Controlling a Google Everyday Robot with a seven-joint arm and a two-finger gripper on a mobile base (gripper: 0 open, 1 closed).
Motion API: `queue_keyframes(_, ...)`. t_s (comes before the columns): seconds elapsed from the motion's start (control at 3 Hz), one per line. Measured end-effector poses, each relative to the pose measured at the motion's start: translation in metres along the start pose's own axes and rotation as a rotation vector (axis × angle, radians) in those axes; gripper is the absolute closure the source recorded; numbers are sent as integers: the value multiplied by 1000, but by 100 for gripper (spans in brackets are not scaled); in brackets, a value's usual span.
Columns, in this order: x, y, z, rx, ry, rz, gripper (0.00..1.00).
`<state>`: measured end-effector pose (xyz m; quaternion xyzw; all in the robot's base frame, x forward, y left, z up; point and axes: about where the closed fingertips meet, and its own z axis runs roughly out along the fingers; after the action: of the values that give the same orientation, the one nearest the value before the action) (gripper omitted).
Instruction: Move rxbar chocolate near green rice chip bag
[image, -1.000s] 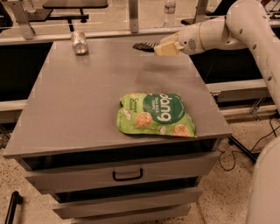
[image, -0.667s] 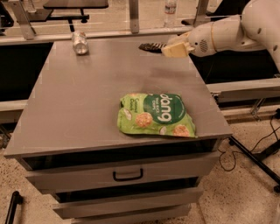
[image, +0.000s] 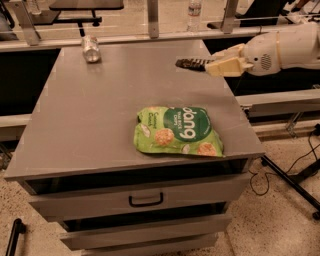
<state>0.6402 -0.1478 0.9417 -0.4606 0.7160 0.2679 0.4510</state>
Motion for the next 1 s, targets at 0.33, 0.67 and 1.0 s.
queue_keyframes(0.33, 11, 25, -30, -97, 1, -1, 100)
queue_keyframes(0.67, 17, 41, -30, -158, 24, -3, 100)
queue_keyframes(1.0, 17, 41, -30, -158, 24, -3, 100)
